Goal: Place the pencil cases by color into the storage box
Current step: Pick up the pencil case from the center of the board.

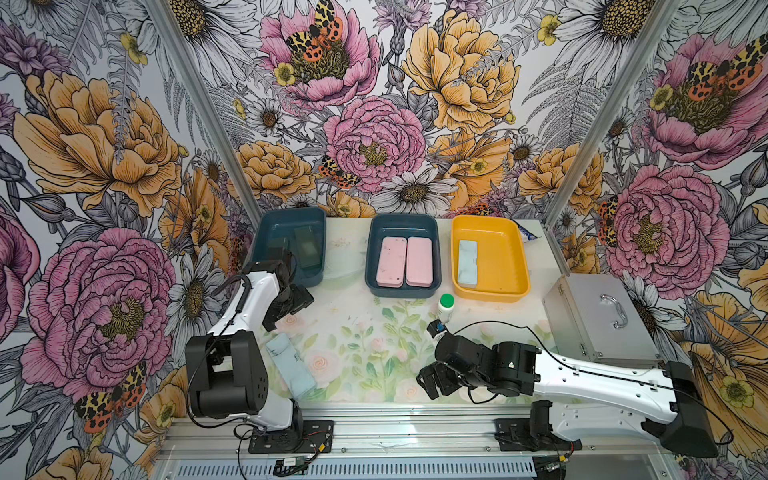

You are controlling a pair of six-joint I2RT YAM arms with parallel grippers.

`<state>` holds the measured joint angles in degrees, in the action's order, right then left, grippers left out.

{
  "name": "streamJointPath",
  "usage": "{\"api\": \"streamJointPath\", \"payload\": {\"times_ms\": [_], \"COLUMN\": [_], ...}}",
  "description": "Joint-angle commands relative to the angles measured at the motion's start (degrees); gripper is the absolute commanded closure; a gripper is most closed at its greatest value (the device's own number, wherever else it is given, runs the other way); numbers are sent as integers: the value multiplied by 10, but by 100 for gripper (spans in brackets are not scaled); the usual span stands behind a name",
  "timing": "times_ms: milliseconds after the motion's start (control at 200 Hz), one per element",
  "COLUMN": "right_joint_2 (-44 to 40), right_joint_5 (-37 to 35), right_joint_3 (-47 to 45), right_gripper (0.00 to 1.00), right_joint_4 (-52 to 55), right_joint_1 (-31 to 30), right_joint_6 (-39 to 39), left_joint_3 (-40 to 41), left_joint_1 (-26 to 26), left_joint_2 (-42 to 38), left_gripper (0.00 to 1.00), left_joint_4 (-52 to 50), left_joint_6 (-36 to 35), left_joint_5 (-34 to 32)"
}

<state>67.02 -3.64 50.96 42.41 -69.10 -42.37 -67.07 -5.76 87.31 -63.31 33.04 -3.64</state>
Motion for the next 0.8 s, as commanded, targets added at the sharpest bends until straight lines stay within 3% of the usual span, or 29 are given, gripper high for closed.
{"api": "streamJointPath", "payload": {"times_ms": [0, 115, 305, 525, 795], "right_joint_2": [43, 85, 91, 75, 67], "right_joint_5": [37, 28, -2, -36, -39], "right_joint_3": [48, 77, 73, 46, 24], "right_gripper": [3, 3, 3, 3, 3], "right_joint_4": [-22, -22, -50, -62, -64], "right_joint_1": [-7, -17, -27, -36, -37], "right_joint_6": [44, 65, 61, 47, 41], "left_joint_3": [-5, 28, 45, 68, 95], "left_joint_1": [-35, -72, -92, -92, -89], "left_joint_2": [32, 31, 19, -8, -15], "left_gripper": [1, 1, 1, 1, 1], "left_joint_4": [16, 17, 19, 13, 32], "left_joint_6": [-11, -17, -62, -108, -89], "left_joint_5": [75, 111, 105, 67, 62]}}
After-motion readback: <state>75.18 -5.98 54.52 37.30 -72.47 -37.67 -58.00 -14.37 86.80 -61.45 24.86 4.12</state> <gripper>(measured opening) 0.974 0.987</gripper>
